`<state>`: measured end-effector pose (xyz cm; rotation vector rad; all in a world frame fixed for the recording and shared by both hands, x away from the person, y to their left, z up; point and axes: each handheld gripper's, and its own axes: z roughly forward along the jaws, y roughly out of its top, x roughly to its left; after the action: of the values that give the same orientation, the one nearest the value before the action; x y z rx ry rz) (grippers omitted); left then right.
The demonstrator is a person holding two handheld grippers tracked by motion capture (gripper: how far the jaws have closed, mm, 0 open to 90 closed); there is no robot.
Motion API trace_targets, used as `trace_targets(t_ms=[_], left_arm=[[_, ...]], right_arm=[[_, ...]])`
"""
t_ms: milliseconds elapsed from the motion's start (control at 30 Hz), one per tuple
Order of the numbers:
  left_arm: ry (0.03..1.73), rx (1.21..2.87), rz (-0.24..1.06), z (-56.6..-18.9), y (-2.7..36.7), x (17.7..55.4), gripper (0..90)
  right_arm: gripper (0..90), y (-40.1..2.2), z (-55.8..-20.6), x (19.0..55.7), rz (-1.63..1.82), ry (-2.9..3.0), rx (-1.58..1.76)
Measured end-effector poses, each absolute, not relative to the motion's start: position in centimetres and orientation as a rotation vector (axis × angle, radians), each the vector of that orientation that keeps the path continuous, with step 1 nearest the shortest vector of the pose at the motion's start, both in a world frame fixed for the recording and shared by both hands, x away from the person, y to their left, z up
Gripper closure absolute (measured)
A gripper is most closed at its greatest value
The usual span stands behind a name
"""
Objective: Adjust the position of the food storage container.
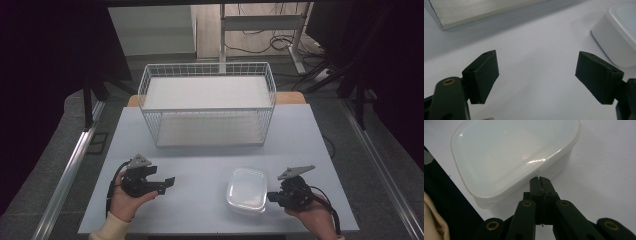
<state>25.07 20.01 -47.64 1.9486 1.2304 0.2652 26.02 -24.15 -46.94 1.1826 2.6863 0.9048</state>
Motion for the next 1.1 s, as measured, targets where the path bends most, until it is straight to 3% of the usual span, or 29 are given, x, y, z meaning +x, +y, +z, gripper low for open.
trace_targets(t_ms=[1100], left_arm=[[1.228, 1.947, 0.267, -47.6, 20.2, 25.1, 18.9]], right_arm=[[89.4, -20.5, -47.3, 27.1, 0.923, 2.69, 1.137]])
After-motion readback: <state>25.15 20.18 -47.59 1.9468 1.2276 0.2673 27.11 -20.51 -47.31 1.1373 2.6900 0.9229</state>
